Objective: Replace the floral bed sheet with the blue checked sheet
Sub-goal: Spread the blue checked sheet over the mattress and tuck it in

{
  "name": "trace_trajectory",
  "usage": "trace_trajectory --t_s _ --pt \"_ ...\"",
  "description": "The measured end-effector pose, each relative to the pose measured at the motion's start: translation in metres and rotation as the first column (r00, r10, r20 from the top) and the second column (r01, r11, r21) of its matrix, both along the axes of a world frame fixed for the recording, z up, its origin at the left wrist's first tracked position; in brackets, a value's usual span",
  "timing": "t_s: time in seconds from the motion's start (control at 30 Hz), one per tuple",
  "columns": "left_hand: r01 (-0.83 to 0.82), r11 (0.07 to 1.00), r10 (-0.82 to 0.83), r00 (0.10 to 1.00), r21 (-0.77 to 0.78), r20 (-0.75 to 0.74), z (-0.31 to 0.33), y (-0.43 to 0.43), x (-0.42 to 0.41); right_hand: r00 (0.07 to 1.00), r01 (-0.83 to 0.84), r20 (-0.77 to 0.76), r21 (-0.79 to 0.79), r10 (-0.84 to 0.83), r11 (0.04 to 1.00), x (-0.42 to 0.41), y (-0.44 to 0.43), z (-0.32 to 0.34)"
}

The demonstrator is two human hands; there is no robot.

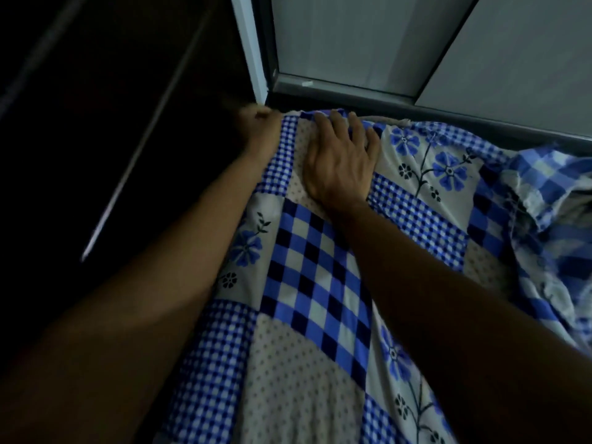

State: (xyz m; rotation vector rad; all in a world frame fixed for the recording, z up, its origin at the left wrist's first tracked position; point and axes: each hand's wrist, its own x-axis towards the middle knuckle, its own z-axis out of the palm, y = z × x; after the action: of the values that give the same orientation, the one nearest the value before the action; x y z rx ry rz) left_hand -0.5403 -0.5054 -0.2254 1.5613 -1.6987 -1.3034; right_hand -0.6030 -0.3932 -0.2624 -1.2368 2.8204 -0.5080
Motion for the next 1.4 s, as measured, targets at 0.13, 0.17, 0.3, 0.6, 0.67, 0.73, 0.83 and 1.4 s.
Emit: trace_trajectory --t_s 0.13,0.17,0.3,0.6,0.67,0.73,0.83,1.4 --pt "0.058 0.989 -0.013 0.95 -0.138 0.313 -0.017 0.081 0.092 1.0 -0.017 -0.019 0.029 0.017 0.999 -0.003 0.002 -0.002" --pt "0.067 0.985 -0.007 0.938 -0.162 0.347 -0.024 0.093 0.105 1.0 -0.022 -0.008 0.034 0.022 0.999 -0.004 0.002 -0.003" --pt "0.077 0.956 0.01 0.955 -0.284 0.295 -0.027 0.093 0.117 0.995 -0.076 0.072 0.054 0.072 0.996 -0.011 0.002 0.003" --pt "0.43 0.821 -0.075 0.734 -0.375 0.675 -0.001 0.071 0.123 0.99 -0.109 0.074 -0.174 0.123 0.979 0.102 0.109 0.051" --pt "0.509 0.793 -0.109 0.66 -0.335 0.744 0.006 0.07 0.121 0.992 -0.077 0.09 -0.087 0.085 0.993 0.146 0.141 0.048" --pt "0.51 0.814 -0.141 0.638 -0.278 0.757 0.011 0.07 0.126 0.99 -0.073 0.124 0.003 0.073 0.997 0.179 0.165 0.038" --pt "0.328 0.935 -0.199 0.801 -0.135 0.565 0.004 0.085 0.147 0.99 -0.094 0.112 0.097 0.083 0.991 0.203 0.181 0.025" --pt "0.358 0.872 0.011 0.668 -0.334 0.744 0.001 0.334 0.501 0.871 -0.463 0.221 0.074 0.438 0.883 0.378 0.29 0.039"
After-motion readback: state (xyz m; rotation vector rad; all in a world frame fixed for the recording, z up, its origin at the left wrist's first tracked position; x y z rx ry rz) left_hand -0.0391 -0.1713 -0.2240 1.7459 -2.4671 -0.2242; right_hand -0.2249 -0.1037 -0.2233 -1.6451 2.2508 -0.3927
